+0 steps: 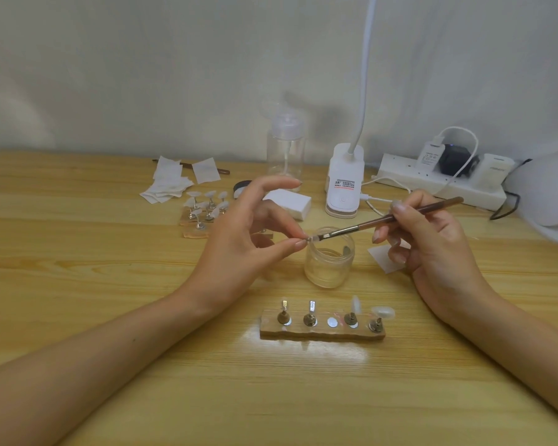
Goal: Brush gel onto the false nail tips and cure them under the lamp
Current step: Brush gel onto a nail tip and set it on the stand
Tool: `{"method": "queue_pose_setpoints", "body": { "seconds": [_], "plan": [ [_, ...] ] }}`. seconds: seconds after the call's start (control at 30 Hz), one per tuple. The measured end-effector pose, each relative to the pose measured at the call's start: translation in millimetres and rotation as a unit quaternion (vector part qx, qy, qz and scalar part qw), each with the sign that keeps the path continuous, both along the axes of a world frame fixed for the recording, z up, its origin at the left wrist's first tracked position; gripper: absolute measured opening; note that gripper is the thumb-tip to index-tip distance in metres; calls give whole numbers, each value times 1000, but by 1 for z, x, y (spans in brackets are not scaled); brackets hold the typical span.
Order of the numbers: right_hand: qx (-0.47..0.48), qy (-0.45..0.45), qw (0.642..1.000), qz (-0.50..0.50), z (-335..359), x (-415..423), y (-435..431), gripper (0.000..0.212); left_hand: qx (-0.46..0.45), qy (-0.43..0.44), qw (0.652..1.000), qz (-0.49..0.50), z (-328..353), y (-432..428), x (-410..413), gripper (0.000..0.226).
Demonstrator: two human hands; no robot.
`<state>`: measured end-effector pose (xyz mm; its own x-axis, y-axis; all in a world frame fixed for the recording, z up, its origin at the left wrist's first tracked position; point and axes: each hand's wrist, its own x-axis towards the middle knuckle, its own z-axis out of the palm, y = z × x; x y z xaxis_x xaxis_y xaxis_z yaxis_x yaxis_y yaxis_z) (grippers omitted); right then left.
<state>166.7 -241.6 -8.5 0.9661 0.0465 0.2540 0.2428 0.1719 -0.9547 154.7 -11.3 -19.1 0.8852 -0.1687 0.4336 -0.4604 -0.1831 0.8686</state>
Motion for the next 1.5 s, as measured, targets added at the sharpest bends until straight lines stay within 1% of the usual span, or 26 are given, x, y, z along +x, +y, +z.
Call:
{"method": "queue_pose_setpoints", "body": {
  "seconds": [0.07,0.2,0.37,0.53,0.67,0.83,1.0,1.13,1.27,1.5],
  "plan": [
    [12,3,1000,-10,0,0,-1,20,0,-1,1000,-4,0,0,0,57],
    [1,-26,999,20,1,-2,0,18,1,-9,1000,-8,0,0,0,55],
    [5,1,1000,-9,1,-1,0,19,6,-15,1000,-11,-1,0,1,54],
    [-1,-30,999,22,2,-2,0,18,20,-34,999,-7,0,0,0,53],
    [14,-3,1000,-3,1,-1,0,19,22,-44,999,-6,0,0,0,52],
    [3,-28,999,22,2,-3,0,17,27,-48,998,-7,1,0,-1,49],
    [24,-1,1000,-5,1,-1,-1,18,36,-50,998,0,2,0,-2,48],
    [8,-24,999,29,1,-2,0,18,42,-49,998,7,2,-1,-3,48],
    [12,1,1000,-1,1,-1,0,19,46,-46,998,12,2,-1,-3,46],
    [3,-38,999,30,0,-2,0,19,37,-40,999,6,3,-2,-5,45]
  ]
}}
